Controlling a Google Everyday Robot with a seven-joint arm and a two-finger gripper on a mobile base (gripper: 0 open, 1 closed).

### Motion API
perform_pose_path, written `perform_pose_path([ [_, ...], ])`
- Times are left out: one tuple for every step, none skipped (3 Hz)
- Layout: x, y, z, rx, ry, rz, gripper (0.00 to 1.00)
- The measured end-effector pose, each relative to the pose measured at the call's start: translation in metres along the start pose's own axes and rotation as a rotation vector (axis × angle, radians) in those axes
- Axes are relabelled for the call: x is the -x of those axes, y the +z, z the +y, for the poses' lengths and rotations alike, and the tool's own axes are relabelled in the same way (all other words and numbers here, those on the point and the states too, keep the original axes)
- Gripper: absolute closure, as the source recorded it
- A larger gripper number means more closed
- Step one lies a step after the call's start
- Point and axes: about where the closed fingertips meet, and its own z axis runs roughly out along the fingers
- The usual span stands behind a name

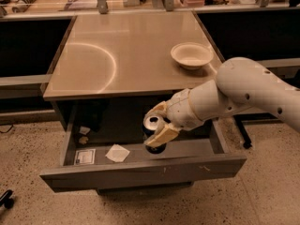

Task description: Place pepsi can into top drawer

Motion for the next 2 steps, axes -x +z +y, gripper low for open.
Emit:
perform_pose_path([
  [0.0,-0.001,0.003,0.01,-0.002,0.007,1.0],
  [-0.016,0.002,-0.004,-0.029,-0.008,0.019,1.0],
])
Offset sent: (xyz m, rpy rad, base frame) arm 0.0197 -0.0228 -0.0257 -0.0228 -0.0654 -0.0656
